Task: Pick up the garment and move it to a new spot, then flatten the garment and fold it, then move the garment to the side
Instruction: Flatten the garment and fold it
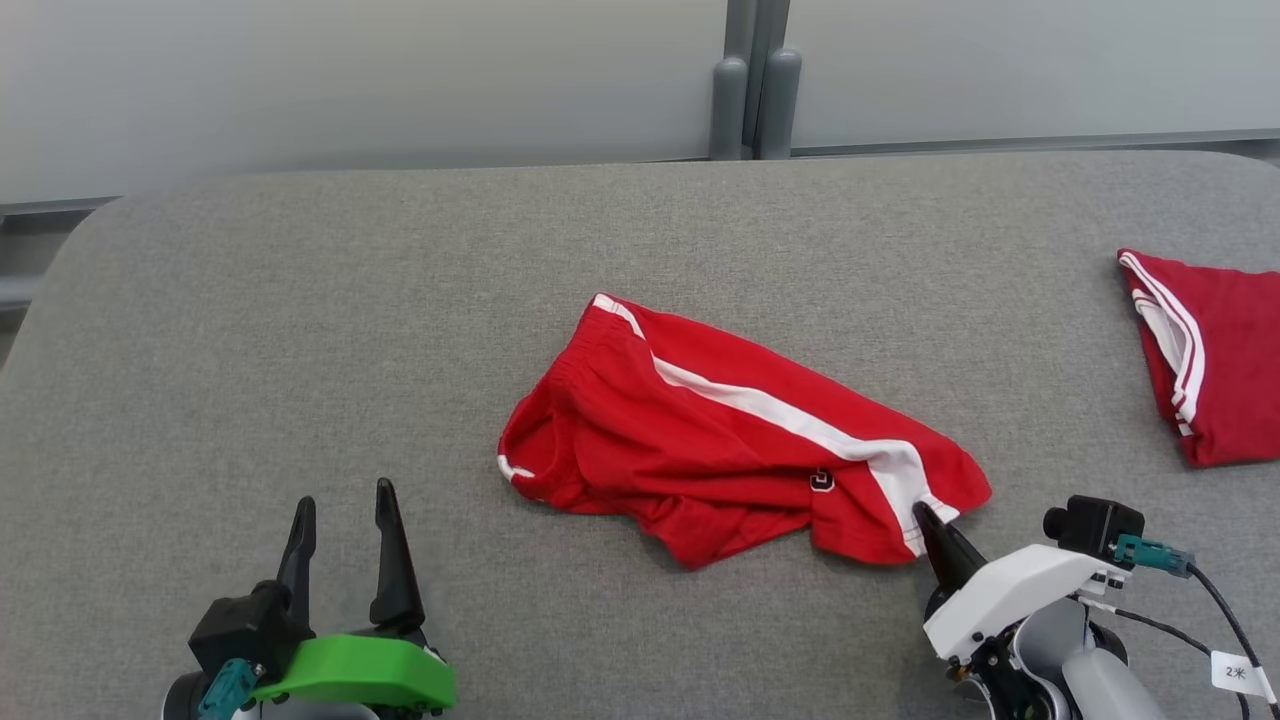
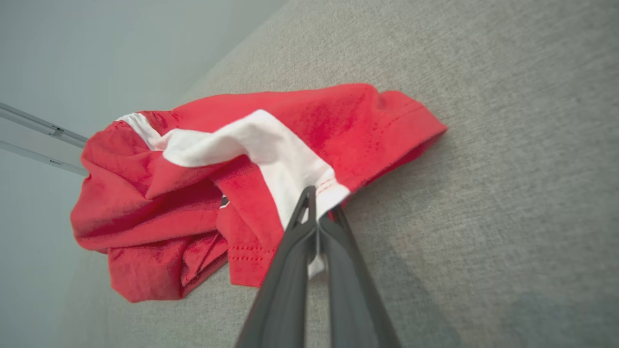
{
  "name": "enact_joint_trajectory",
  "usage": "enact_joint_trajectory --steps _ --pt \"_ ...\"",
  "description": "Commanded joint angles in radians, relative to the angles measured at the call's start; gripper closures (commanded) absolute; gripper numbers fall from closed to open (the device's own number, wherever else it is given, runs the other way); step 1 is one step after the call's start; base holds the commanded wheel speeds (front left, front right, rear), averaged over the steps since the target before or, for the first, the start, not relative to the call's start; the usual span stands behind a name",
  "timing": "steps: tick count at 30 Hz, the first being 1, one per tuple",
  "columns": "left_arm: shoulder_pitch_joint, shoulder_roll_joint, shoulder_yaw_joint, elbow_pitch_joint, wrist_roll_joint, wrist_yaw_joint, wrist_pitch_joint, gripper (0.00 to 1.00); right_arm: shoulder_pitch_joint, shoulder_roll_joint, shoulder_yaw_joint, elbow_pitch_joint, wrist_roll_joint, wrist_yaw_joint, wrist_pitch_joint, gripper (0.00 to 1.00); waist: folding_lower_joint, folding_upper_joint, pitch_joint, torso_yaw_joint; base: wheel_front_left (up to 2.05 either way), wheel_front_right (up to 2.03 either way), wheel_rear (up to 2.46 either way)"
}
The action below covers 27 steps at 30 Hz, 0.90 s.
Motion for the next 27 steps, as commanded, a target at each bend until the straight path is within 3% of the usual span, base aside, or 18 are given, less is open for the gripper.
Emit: enact_joint_trajectory --steps 1,8,18,27 --pt "0.006 0.0 0.003 0.003 0.008 -0.006 -0.003 0.0 0.016 -0.003 0.004 -0.026 -0.022 0.0 0.017 1.0 0.0 0.0098 -0.007 -0.009 0.0 0.0 0.0" --pt "-0.017 -0.003 -0.007 0.006 -0.001 -0.024 0.0 0.0 0.082 -0.036 0.03 -0.161 -0.08 0.0 0.119 1.0 0.0 0.0098 -0.023 -0.038 0.0 0.0 0.0" --pt "-0.08 -0.013 -0.049 0.004 -0.016 -0.06 0.046 0.0 0.206 -0.146 0.04 -0.33 -0.126 0.0 0.243 1.0 0.0 0.0098 -0.033 -0.096 0.0 0.0 0.0" --pt "-0.353 -0.025 -0.211 0.107 0.018 -0.174 0.315 0.0 0.183 -0.133 0.019 -0.313 -0.191 0.0 0.22 1.0 0.0 0.0098 -0.013 -0.105 0.0 0.0 0.0"
